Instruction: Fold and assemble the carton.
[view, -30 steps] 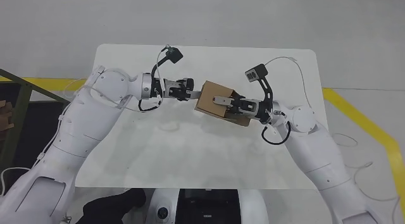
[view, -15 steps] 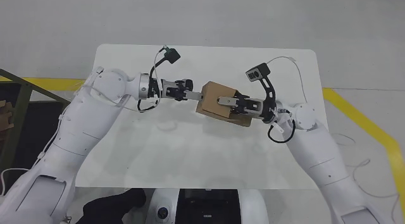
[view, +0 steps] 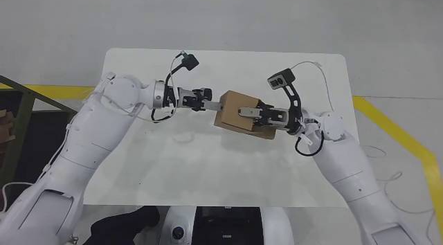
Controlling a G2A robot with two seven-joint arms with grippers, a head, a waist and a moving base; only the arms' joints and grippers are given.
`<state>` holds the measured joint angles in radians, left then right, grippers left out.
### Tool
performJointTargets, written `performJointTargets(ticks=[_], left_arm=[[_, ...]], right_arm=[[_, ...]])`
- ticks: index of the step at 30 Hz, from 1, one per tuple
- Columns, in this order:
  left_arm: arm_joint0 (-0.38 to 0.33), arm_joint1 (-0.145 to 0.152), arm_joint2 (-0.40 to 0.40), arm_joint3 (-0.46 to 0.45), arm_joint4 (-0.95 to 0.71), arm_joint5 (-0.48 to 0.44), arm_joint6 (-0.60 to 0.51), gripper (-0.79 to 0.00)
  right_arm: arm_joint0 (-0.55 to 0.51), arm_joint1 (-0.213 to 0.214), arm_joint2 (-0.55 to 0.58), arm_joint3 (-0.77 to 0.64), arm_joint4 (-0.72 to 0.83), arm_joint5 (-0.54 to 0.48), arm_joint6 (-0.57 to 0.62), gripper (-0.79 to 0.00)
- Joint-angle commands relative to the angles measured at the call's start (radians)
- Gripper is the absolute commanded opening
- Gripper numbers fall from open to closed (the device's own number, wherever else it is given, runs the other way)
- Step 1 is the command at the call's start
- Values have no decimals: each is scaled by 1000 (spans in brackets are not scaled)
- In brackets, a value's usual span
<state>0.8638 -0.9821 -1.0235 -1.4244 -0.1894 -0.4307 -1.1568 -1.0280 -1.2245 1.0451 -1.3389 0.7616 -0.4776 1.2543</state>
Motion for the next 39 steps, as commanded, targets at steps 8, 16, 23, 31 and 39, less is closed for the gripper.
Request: performJointTargets(ticks=[8,16,23,31,39], left_arm=[[-13,-5,13,-6,0,1,-5,0],[-17,-6,16,-5,1,1,-7,0],[-22,-8,22,-9,1,1,-8,0],[-24,-10,27,-3,-2,-3,-7,0],[-29,-13,32,-12,-4,-2,-6,0]], right_arm=[[5,-5,-8,4,-9,1,-3,-785],[7,-8,-9,7,-13,4,-6,-785],[8,-11,-8,10,-15,6,-7,-785],[9,-13,-6,17,-17,6,-6,-785],[12,-16,-7,24,-15,9,-1,-785]])
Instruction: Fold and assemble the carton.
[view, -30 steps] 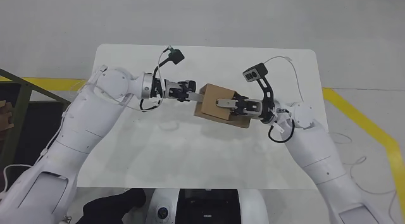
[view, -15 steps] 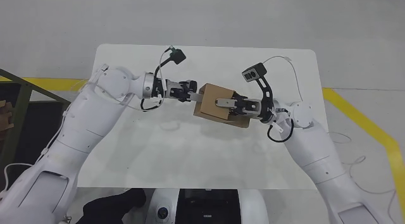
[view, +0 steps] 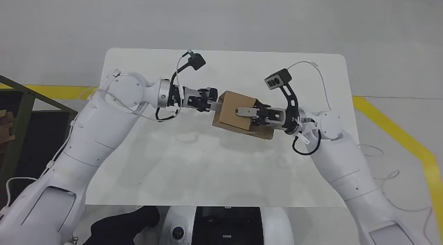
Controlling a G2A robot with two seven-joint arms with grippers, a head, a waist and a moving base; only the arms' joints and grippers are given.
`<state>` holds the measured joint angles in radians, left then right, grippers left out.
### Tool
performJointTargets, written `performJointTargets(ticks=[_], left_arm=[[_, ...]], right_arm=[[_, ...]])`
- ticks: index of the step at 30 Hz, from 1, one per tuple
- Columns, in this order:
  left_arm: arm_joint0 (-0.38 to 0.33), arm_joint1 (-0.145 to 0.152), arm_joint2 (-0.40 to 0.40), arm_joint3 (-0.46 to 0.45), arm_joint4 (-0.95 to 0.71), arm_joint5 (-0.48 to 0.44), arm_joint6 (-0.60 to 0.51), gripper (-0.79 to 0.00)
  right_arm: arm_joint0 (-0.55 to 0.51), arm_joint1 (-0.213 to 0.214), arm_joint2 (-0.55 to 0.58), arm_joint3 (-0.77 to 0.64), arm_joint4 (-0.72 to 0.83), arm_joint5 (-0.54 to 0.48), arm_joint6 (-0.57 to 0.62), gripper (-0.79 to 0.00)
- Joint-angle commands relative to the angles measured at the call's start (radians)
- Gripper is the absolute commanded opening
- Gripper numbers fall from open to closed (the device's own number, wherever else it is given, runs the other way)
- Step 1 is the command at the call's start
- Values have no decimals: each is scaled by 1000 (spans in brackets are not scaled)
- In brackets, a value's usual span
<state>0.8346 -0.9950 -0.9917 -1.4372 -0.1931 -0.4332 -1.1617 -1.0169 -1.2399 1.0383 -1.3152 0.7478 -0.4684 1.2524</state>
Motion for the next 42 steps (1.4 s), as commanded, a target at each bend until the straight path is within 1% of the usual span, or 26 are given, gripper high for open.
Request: performJointTargets(ticks=[1,9,18,42], left_arm=[[-1,0,1,2,3,0,-1,0],[8,2,-6,26,5,3,-1,0],[13,2,-7,17,6,9,-3,0],[1,-5,11,8,4,8,-5,0]], right_arm=[[1,-1,0,2,0,0,1,-785],[-5,-1,9,4,19,-3,18,-785],[2,-6,5,18,50,-4,53,-785],[4,-14,8,23,35,-8,43,-785]])
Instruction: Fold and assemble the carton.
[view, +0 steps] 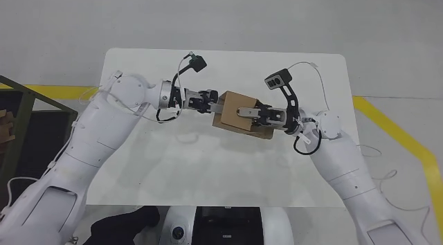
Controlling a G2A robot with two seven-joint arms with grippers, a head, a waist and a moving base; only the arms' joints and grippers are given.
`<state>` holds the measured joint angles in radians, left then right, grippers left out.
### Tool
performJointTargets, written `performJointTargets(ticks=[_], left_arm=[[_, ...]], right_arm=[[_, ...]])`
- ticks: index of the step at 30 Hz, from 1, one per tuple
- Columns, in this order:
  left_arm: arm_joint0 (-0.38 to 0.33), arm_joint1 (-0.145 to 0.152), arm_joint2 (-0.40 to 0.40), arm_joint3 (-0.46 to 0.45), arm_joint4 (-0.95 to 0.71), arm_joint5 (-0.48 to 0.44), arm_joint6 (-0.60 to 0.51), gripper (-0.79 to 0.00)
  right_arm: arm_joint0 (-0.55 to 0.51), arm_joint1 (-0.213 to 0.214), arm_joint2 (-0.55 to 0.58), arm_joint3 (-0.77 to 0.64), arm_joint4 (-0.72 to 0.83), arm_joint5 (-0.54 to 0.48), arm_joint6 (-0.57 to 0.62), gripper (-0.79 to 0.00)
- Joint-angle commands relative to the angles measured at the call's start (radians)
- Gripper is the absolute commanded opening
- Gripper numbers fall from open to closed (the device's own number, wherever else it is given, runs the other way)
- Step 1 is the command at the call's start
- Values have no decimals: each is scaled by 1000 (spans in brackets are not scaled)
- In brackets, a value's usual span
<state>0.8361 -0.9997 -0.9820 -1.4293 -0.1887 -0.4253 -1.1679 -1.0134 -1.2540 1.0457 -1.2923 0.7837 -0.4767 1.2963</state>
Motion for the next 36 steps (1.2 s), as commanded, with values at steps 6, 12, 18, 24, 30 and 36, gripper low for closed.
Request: performJointTargets(ticks=[6,12,18,24,30,36], left_arm=[[5,3,-12,15,7,-4,7,0],[29,13,-49,22,9,-11,16,0],[69,29,-107,12,19,-34,47,0],[143,53,-197,-48,60,-103,83,0],[231,73,-274,-113,84,-148,116,0],[275,82,-304,-149,90,-153,133,0]], right_arm=[[-1,1,7,7,-30,4,-23,-785],[-1,5,16,19,-105,23,-76,-785],[8,6,5,36,-216,62,-149,-785],[33,4,-28,69,-359,84,-212,-785],[69,-9,-94,134,-471,98,-238,-785],[104,-28,-163,196,-547,110,-270,-785]])
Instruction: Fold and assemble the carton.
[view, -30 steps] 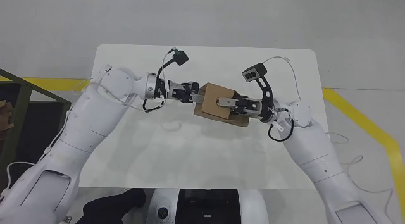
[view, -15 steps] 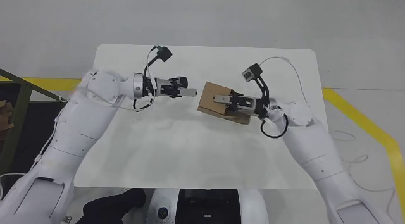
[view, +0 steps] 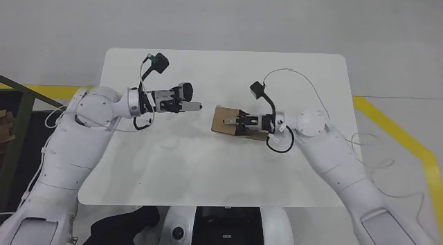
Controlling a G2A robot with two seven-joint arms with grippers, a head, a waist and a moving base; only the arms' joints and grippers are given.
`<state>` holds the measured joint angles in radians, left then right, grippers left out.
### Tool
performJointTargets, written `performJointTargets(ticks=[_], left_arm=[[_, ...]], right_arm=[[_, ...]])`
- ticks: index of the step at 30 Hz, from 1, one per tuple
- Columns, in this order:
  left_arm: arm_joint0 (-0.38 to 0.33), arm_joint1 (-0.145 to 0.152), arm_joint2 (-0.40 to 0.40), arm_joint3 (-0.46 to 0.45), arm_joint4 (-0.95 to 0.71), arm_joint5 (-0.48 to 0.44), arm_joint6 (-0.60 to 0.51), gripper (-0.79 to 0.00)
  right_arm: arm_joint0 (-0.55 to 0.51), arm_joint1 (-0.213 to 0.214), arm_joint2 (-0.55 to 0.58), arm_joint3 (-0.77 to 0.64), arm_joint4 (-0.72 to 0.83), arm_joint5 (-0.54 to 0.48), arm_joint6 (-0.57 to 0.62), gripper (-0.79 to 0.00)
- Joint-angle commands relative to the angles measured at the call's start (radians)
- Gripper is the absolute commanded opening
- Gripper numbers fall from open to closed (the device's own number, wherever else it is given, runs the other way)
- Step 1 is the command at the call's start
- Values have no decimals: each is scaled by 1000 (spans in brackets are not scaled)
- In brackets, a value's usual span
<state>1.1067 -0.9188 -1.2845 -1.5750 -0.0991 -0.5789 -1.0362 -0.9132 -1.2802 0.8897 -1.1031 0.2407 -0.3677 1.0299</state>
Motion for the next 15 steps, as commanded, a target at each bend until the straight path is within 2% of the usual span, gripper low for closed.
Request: performJointTargets(ticks=[1,6,8,9,12,15], left_arm=[[8,2,-4,-8,2,1,3,0],[15,4,-6,-21,13,5,7,0],[17,5,-6,-24,17,6,10,0],[17,5,-7,-25,21,7,13,0],[19,7,-8,-27,39,8,21,0],[19,8,-7,-26,50,7,26,0]], right_arm=[[8,-5,-13,16,-6,2,-10,-785],[30,-18,-37,61,-2,9,-27,-785],[37,-23,-46,76,-2,16,-26,-560],[41,-25,-51,83,-1,22,-24,-523],[49,-31,-57,101,2,32,-31,-323],[50,-32,-58,109,0,37,-34,0]])
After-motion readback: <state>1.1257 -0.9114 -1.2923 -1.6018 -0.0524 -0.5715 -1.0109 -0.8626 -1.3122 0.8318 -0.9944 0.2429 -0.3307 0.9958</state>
